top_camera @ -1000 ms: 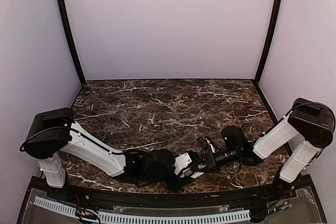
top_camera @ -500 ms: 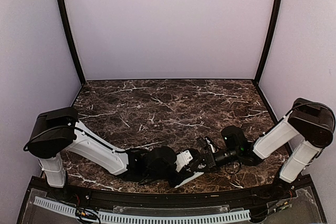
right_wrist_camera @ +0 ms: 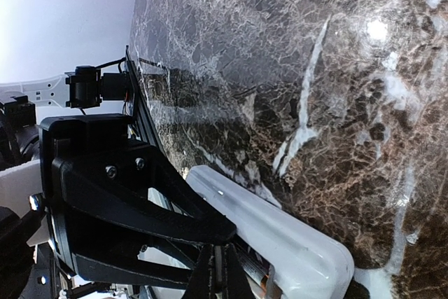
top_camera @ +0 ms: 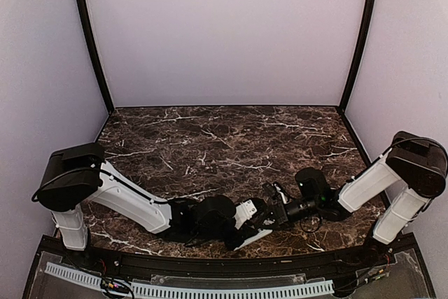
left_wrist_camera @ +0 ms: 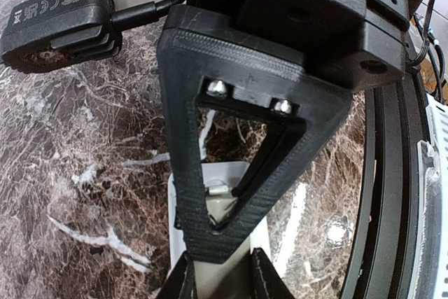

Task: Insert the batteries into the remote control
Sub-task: Pass from the right arm to the left

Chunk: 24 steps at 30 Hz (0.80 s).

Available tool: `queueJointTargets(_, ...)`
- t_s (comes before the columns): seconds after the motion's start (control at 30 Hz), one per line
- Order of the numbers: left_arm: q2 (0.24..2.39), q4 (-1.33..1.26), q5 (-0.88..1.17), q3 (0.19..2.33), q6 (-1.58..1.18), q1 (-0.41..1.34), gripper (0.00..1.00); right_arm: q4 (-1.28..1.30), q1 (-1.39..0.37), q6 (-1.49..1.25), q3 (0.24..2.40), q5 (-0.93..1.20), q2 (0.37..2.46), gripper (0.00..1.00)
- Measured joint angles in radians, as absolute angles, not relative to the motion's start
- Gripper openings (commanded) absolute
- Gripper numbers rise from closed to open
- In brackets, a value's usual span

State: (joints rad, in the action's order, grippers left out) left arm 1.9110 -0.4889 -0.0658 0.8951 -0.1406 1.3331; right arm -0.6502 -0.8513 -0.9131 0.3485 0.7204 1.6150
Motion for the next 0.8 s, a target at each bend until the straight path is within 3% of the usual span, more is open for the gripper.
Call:
queueJointTargets(0.2, 1.911, -0.491, -0.06, 0.894, -0.151, 1.332, 0.16, -0.63, -0.852, -0.906, 0.353, 0.717, 1.607, 0.01)
queueJointTargets(0.8, 1.911, -0.514, -0.037, 0.878, -0.151, 1.327, 0.03, -0.42, -0.864, -0.842, 0.398, 0.671, 1.529, 0.25)
